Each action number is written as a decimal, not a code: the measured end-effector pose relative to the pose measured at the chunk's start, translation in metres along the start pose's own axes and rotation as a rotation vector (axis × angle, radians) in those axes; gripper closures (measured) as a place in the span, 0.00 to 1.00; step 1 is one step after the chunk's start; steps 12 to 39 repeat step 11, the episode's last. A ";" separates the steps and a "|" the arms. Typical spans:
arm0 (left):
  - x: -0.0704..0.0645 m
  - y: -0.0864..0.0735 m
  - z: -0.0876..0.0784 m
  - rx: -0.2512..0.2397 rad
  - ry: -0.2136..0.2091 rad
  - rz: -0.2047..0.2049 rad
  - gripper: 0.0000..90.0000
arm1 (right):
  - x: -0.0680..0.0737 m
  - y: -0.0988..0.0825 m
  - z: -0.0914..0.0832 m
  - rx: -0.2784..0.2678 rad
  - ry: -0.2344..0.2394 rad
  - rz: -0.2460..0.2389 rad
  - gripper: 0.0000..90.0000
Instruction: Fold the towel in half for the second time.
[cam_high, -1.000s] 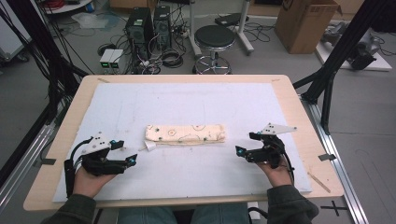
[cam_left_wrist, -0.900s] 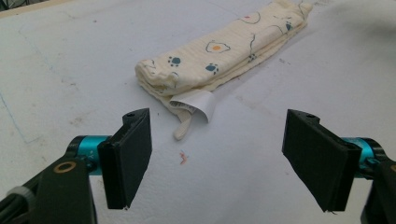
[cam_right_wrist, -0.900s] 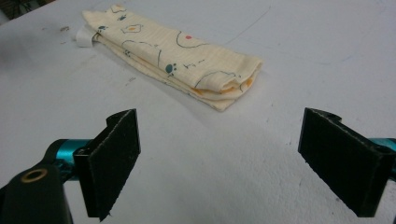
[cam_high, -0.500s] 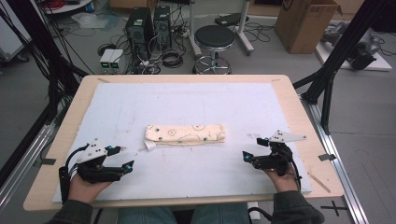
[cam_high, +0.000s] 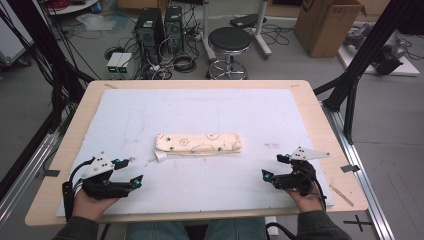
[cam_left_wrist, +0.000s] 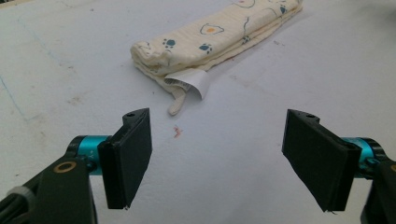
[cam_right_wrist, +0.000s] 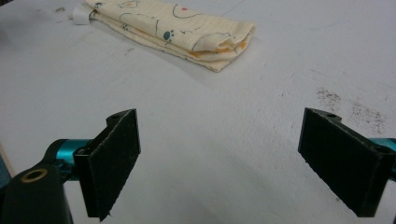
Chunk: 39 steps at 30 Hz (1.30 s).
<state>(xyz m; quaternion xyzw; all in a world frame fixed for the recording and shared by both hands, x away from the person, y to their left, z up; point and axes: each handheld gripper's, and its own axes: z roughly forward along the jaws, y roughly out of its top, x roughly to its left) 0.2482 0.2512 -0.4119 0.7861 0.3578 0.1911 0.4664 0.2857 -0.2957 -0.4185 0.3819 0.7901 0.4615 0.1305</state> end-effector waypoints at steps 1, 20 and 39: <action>0.000 0.000 0.000 0.004 0.001 -0.002 0.28 | 0.000 0.000 0.001 0.000 0.000 -0.006 0.13; 0.000 0.000 0.004 0.004 -0.013 -0.001 0.28 | 0.000 0.002 0.006 0.002 0.004 -0.014 0.14; 0.000 0.000 0.004 0.004 -0.013 -0.001 0.28 | 0.000 0.002 0.006 0.002 0.004 -0.014 0.14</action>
